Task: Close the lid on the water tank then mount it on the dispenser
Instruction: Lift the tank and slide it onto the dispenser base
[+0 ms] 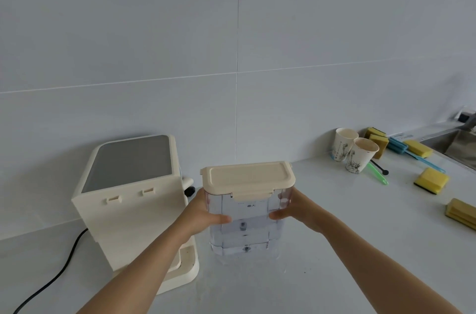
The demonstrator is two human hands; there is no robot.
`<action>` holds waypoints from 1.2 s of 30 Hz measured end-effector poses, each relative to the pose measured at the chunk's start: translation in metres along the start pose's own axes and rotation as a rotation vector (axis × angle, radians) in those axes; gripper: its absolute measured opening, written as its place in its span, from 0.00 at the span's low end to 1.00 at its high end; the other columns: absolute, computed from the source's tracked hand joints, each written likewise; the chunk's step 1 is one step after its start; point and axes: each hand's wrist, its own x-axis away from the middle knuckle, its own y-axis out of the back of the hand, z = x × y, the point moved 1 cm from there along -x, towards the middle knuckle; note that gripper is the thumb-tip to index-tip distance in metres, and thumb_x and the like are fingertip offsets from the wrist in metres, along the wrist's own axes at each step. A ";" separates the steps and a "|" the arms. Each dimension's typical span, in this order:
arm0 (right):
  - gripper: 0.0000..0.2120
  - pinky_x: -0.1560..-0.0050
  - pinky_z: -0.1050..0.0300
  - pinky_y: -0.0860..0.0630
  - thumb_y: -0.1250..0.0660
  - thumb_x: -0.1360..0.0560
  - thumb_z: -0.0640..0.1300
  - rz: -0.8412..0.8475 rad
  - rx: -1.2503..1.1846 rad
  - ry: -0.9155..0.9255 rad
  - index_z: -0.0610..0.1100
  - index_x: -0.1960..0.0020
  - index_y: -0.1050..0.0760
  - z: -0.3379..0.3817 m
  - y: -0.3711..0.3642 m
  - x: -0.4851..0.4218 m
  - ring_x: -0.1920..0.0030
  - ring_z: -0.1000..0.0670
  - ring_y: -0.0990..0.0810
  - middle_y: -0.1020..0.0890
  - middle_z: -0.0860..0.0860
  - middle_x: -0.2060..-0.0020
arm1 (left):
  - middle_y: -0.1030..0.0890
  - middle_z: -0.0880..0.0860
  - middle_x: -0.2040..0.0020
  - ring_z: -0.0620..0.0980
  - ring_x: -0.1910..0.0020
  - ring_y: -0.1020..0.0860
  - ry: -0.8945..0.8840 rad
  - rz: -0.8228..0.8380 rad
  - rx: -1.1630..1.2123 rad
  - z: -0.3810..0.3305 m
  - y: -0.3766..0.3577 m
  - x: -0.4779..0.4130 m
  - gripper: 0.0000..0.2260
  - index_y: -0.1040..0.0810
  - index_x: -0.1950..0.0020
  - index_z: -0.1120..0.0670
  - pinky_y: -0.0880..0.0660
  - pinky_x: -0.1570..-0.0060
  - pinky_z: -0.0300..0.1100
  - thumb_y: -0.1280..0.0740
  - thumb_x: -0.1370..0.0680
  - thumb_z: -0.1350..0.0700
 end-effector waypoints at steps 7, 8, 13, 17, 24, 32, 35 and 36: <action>0.42 0.32 0.40 0.34 0.24 0.40 0.33 0.038 0.111 0.056 0.44 0.31 0.39 0.042 -0.006 0.002 0.37 0.42 0.30 0.28 0.45 0.40 | 0.25 0.51 0.44 0.52 0.39 0.28 -0.031 -0.152 0.005 -0.018 0.026 0.035 0.32 0.33 0.37 0.55 0.32 0.53 0.33 0.23 0.36 0.55; 0.40 0.32 0.40 0.34 0.25 0.39 0.32 0.049 0.114 0.068 0.43 0.31 0.38 0.049 -0.009 0.003 0.36 0.41 0.30 0.29 0.43 0.37 | 0.25 0.51 0.41 0.51 0.37 0.29 -0.031 -0.162 0.011 -0.018 0.031 0.040 0.33 0.33 0.36 0.55 0.31 0.48 0.35 0.23 0.37 0.55; 0.39 0.32 0.41 0.34 0.25 0.38 0.31 0.107 0.105 0.134 0.43 0.31 0.38 0.076 -0.036 0.001 0.38 0.43 0.30 0.31 0.45 0.40 | 0.23 0.48 0.42 0.48 0.42 0.26 -0.038 -0.240 0.049 -0.022 0.061 0.069 0.30 0.30 0.39 0.52 0.31 0.45 0.41 0.22 0.37 0.58; 0.40 0.31 0.45 0.34 0.25 0.41 0.33 0.171 0.066 0.207 0.47 0.33 0.36 0.097 -0.066 0.001 0.37 0.43 0.31 0.27 0.50 0.43 | 0.22 0.48 0.40 0.48 0.39 0.26 -0.030 -0.257 0.101 -0.020 0.091 0.092 0.32 0.30 0.37 0.53 0.32 0.35 0.46 0.23 0.37 0.63; 0.44 0.30 0.45 0.37 0.25 0.44 0.36 0.230 0.040 0.213 0.44 0.32 0.39 0.125 -0.118 -0.007 0.34 0.44 0.35 0.31 0.54 0.41 | 0.21 0.48 0.42 0.47 0.41 0.25 0.031 -0.283 0.096 -0.013 0.141 0.121 0.29 0.26 0.39 0.58 0.32 0.38 0.41 0.23 0.38 0.66; 0.28 0.45 0.59 0.28 0.29 0.37 0.27 0.339 -0.031 0.248 0.57 0.51 0.29 0.141 -0.155 -0.012 0.45 0.53 0.25 0.22 0.57 0.49 | 0.19 0.49 0.48 0.47 0.47 0.22 0.097 -0.343 0.155 0.004 0.167 0.133 0.29 0.26 0.40 0.55 0.27 0.49 0.39 0.24 0.38 0.68; 0.27 0.55 0.63 0.24 0.30 0.37 0.26 0.343 -0.057 0.229 0.57 0.53 0.28 0.141 -0.162 -0.016 0.48 0.55 0.24 0.21 0.56 0.52 | 0.19 0.44 0.55 0.40 0.55 0.22 0.103 -0.329 0.178 0.009 0.168 0.134 0.25 0.24 0.45 0.53 0.29 0.60 0.31 0.26 0.37 0.70; 0.26 0.58 0.65 0.24 0.30 0.37 0.26 0.335 -0.067 0.218 0.56 0.53 0.28 0.140 -0.164 -0.016 0.49 0.57 0.24 0.22 0.57 0.52 | 0.19 0.44 0.55 0.40 0.55 0.22 0.105 -0.327 0.186 0.011 0.168 0.133 0.24 0.24 0.47 0.51 0.29 0.61 0.31 0.26 0.37 0.70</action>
